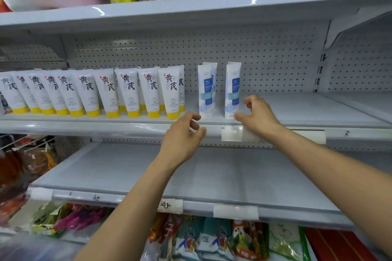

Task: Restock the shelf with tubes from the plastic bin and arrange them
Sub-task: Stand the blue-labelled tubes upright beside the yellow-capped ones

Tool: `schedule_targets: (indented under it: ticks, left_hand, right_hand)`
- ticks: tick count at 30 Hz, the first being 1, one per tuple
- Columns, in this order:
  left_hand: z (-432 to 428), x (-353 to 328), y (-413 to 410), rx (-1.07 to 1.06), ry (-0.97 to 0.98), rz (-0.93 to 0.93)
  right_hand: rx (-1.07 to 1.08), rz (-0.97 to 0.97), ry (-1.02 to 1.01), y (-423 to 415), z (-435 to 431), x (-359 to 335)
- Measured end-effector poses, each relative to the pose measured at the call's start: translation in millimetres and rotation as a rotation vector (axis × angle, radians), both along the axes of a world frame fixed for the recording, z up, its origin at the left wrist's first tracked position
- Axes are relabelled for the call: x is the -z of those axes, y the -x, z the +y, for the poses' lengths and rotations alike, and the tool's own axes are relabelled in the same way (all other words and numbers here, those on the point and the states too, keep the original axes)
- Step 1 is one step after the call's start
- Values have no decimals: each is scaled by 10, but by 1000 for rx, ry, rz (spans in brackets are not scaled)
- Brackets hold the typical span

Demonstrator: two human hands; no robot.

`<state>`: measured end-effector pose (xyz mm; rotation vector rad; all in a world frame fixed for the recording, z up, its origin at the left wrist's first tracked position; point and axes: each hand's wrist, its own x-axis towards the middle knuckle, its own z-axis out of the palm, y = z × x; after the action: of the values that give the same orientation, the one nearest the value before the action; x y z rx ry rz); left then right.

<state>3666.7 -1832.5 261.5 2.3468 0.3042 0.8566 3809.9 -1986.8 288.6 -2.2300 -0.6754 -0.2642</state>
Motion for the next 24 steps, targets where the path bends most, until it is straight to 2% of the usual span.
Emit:
schedule_targets:
  ticks: [4,7,12,16,24]
  left_hand:
    - [-33,108,169,-14,4,15]
    - [-67,234,352,-41,22,38]
    - [-46,558,737,-111,41,99]
    - [169,894,1109,-163,53,188]
    - [1263,1512,1898,-323,132,367]
  right_hand:
    - [1,-235,104,287,-260,130]
    - [-57,-330,167,512,-346,251]
    - [-232,-368,308,862,-189,569]
    - [-335,-319,401,1145,118,908]
    - [-583,-312,538,1673,1393,1469]
